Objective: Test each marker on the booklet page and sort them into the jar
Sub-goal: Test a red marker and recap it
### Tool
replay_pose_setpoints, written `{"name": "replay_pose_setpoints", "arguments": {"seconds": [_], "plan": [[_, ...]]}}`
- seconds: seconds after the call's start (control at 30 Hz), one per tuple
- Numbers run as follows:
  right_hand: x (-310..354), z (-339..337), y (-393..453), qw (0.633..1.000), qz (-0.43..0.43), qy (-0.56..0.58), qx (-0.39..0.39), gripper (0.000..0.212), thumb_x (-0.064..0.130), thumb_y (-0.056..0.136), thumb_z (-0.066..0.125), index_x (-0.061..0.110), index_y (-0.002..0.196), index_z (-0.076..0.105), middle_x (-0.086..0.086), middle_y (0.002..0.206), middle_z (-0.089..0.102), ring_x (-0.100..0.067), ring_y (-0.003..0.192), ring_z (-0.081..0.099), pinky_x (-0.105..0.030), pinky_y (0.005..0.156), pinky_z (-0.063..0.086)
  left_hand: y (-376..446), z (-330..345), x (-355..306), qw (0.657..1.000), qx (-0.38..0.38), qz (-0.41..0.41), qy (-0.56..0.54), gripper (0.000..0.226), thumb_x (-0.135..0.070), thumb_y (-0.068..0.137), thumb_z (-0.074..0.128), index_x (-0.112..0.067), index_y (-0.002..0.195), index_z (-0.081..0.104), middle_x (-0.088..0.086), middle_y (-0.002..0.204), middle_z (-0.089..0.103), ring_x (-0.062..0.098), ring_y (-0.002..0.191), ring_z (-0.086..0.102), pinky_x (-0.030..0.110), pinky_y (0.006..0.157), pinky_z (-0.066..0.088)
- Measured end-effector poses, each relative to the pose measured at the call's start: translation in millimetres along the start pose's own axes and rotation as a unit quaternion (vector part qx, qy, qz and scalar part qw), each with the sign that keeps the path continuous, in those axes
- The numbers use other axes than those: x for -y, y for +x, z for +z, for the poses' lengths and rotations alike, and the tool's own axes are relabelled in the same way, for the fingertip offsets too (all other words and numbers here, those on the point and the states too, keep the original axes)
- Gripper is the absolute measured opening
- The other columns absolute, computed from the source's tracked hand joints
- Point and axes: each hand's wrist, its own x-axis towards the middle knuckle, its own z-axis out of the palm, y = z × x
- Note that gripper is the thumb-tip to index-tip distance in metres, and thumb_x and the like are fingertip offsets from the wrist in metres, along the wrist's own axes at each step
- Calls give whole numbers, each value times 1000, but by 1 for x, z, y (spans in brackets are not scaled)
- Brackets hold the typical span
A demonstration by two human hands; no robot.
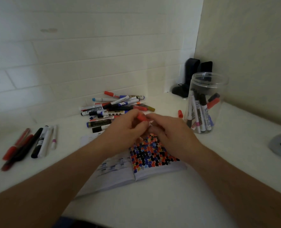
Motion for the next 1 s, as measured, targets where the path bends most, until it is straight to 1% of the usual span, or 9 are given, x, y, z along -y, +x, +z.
{"name": "replay_pose_setpoints", "arguments": {"seconds": [0.07, 0.17, 0.27, 0.33, 0.4, 0.53, 0.67, 0.9, 1.0], "plan": [[-1, 4, -3, 996, 2, -69, 62, 41, 27, 106, 52, 34, 146, 52, 6, 124, 67, -12, 107, 62, -36, 93, 53, -2, -1, 18, 998, -9, 7, 63, 5, -34, 98, 63, -31, 96, 67, -7, 85, 72, 11, 77, 69, 40, 77, 62], [-1, 14, -6, 981, 12, -160, 108, 50, 19, 103, 58, 35, 148, 44, 6, 129, 55, -13, 107, 56, -31, 91, 52, -7, -1, 33, 989, -6, 36, 144, 13, -40, 100, 60, -37, 108, 70, -18, 86, 71, 0, 81, 66, 24, 77, 55], [5, 17, -6, 978, 12, -174, 117, 27, 38, 108, 45, 31, 132, 54, 9, 114, 56, -10, 96, 54, -29, 81, 49, -9, 3, 46, 978, 2, 55, 199, 21, -42, 104, 51, -34, 113, 69, -14, 91, 70, 0, 83, 62, 30, 78, 54], [10, 17, -8, 974, -1, -194, 120, 28, 48, 107, 39, 31, 123, 54, 11, 105, 56, -10, 87, 51, -29, 70, 42, -10, 6, 52, 977, 3, 66, 203, 20, -37, 106, 49, -30, 106, 68, -11, 87, 67, 4, 81, 60, 38, 76, 53], [13, 17, -9, 971, -21, -213, 108, 27, 46, 108, 36, 31, 121, 54, 9, 101, 59, -12, 81, 51, -31, 64, 39, -11, 9, 52, 976, 13, 76, 206, 18, -32, 106, 49, -25, 99, 63, -9, 85, 63, 8, 80, 57, 41, 75, 50], [11, 18, -10, 966, -59, -241, 78, 24, 45, 108, 39, 30, 109, 57, 12, 79, 48, -15, 65, 47, -31, 52, 28, -13, 7, 51, 975, 14, 99, 200, 19, -27, 105, 52, -24, 87, 57, -10, 77, 57, 8, 75, 53, 32, 67, 44], [9, 17, -12, 960, -63, -263, 69, 27, 51, 106, 37, 32, 102, 56, 12, 70, 43, -14, 57, 42, -26, 47, 17, -12, 6, 53, 972, 17, 105, 208, 22, -26, 103, 56, -22, 82, 60, -9, 72, 58, 9, 72, 53, 27, 63, 40], [11, 13, -14, 945, -41, -304, 113, 39, 62, 105, 25, 41, 123, 52, 8, 74, 51, -17, 64, 56, -29, 53, 35, -12, 4, 51, 968, 8, 96, 233, 17, -33, 101, 60, -31, 94, 74, -17, 67, 59, -1, 69, 55, 17, 60, 32], [21, 6, -8, 948, 18, -280, 154, 44, 73, 97, 39, 39, 125, 40, 9, 79, 55, -13, 71, 60, -29, 56, 42, -11, 8, 50, 970, 8, 85, 228, 27, -36, 102, 56, -33, 76, 63, -12, 63, 56, 3, 63, 52, 26, 58, 35]]}}
